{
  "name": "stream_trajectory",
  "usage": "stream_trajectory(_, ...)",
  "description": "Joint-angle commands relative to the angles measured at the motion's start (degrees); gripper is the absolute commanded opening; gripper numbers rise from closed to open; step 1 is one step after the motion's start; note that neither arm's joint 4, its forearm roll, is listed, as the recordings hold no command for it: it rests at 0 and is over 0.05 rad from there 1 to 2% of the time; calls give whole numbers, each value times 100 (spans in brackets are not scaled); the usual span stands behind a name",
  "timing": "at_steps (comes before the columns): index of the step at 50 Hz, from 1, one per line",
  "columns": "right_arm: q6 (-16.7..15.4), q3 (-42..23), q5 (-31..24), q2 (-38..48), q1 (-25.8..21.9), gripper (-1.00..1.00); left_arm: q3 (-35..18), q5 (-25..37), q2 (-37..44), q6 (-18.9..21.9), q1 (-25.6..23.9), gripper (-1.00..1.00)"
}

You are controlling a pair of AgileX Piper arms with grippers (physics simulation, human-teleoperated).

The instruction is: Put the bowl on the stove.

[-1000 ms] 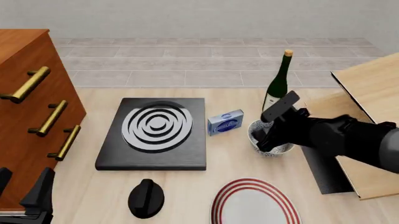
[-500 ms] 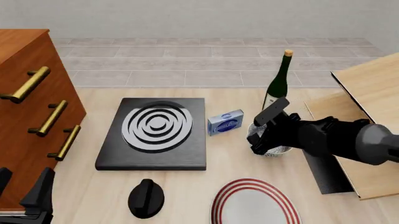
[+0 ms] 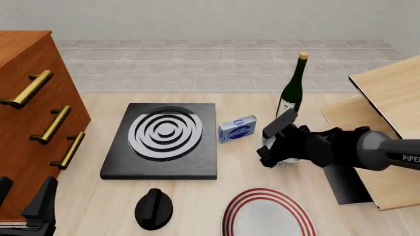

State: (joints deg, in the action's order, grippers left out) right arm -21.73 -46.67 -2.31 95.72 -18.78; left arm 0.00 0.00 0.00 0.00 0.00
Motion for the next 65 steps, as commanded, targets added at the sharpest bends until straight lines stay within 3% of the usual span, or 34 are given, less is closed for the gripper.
stream_trajectory(1, 4, 7, 106, 180, 8, 100, 0, 0, 0, 0, 0, 100)
stream_trajectory(44, 78, 49, 354, 568, -43, 100, 0, 0, 0, 0, 0, 100)
stream_trajectory(45, 65, 58, 357, 562, -38, -100, 0, 0, 0, 0, 0, 100)
stream_trajectory(65, 31, 93, 237, 338, -85, -100, 0, 0, 0, 0, 0, 100)
